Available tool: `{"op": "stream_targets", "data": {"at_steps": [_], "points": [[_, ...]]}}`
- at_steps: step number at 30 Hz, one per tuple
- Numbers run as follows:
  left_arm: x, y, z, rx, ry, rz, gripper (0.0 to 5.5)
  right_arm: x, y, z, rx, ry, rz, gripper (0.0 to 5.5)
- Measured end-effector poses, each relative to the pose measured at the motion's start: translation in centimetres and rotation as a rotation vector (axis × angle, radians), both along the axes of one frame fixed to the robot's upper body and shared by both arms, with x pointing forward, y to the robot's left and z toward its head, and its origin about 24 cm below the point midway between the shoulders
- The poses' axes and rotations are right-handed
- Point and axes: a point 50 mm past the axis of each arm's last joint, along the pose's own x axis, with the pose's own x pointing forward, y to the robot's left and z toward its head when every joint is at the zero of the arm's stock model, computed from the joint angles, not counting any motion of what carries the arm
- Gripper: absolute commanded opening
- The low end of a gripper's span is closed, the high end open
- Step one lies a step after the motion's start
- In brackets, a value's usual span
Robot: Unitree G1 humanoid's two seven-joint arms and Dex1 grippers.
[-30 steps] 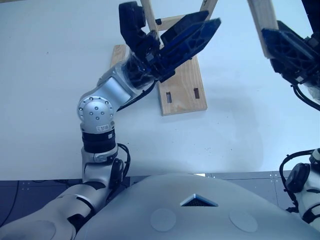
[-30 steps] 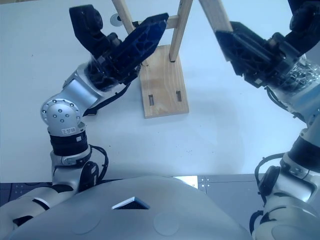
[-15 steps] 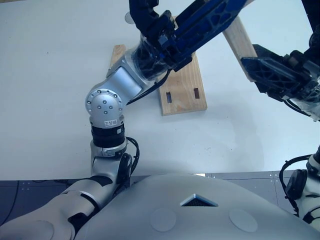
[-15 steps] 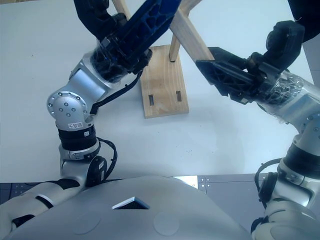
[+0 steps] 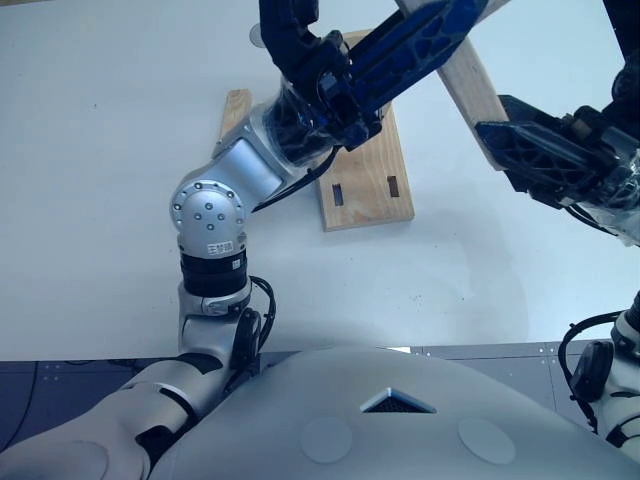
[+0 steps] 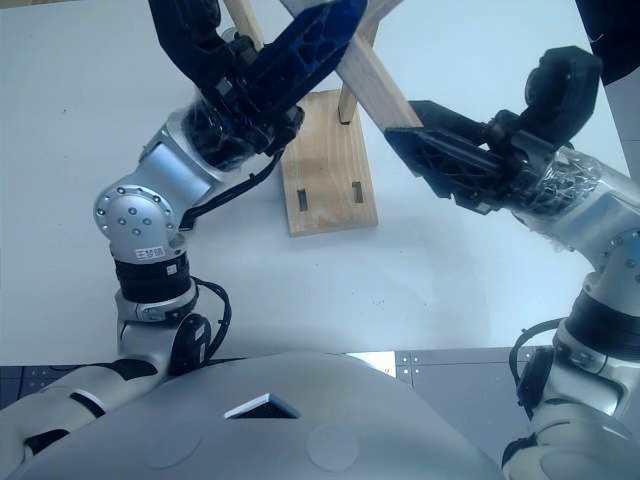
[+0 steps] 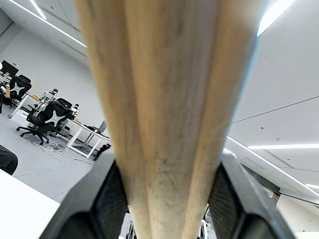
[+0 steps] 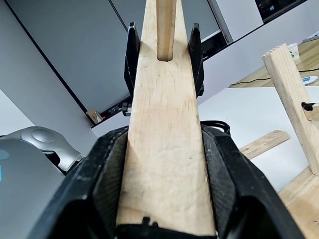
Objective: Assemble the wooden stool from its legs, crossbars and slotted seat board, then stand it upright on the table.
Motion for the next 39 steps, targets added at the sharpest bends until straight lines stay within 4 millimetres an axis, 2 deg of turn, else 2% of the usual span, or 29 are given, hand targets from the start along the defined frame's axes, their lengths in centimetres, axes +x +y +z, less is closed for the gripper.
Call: {"op": "stream_targets", "data": {"at_steps": [2,3,7,10,12,17,21,29,39], "points": [[0.0,0.1,0.0,0.000,-0.007,-0.002,2.03,0.0,0.1,0.0,-0.006,-0.001,-0.003,2.03],[0.0,0.2,-0.1,0.002,-0.011,-0.002,2.03,0.0,0.2,0.0,-0.008,-0.001,-0.004,2.43],[0.2,0.6,-0.8,0.061,-0.021,0.048,2.02,0.6,0.2,-0.5,-0.046,0.009,-0.074,3.13],[0.4,1.7,-1.8,0.148,-0.069,0.094,2.02,1.0,-0.3,-1.1,-0.094,0.012,-0.124,3.63],[0.7,2.5,-2.5,0.195,-0.077,0.133,2.02,1.2,-0.6,-1.6,-0.119,0.011,-0.158,3.67],[1.6,6.7,-6.3,0.397,-0.076,0.282,2.02,2.9,-2.8,-5.5,-0.335,0.024,-0.364,3.67],[1.6,9.3,-8.1,0.501,-0.100,0.393,2.02,3.5,-3.9,-6.6,-0.398,0.016,-0.448,3.67],[0.9,9.5,-10.0,0.558,-0.114,0.386,2.02,3.5,-4.2,-7.0,-0.412,0.029,-0.455,3.67],[0.5,9.9,-10.0,0.611,-0.190,0.363,2.02,3.4,-4.2,-7.2,-0.422,0.027,-0.441,3.67]]}}
